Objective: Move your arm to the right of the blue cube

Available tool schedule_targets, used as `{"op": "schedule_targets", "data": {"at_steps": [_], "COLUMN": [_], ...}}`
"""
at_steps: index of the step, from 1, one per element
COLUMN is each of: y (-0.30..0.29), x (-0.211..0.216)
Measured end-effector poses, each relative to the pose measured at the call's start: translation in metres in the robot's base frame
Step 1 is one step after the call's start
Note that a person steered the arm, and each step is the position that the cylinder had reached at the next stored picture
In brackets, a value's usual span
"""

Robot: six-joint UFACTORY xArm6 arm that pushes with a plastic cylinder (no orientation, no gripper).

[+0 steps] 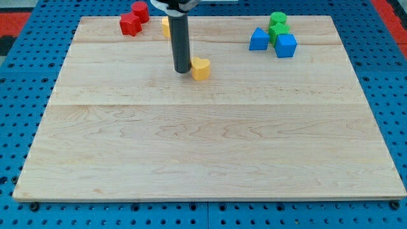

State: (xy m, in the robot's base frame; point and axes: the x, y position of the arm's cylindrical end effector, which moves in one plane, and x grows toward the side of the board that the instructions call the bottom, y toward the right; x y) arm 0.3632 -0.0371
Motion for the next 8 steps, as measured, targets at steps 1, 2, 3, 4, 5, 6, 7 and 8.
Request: {"op": "schedule_targets", "data": {"at_steps": [1,2,3,4,5,6,7,8], "y": [0.032,0.052,0.053,0.088,0.110,0.111,0.113,0.114], "x": [0.004,0.033,0.078,0.081,0.081,0.081,0.081,0.080]}}
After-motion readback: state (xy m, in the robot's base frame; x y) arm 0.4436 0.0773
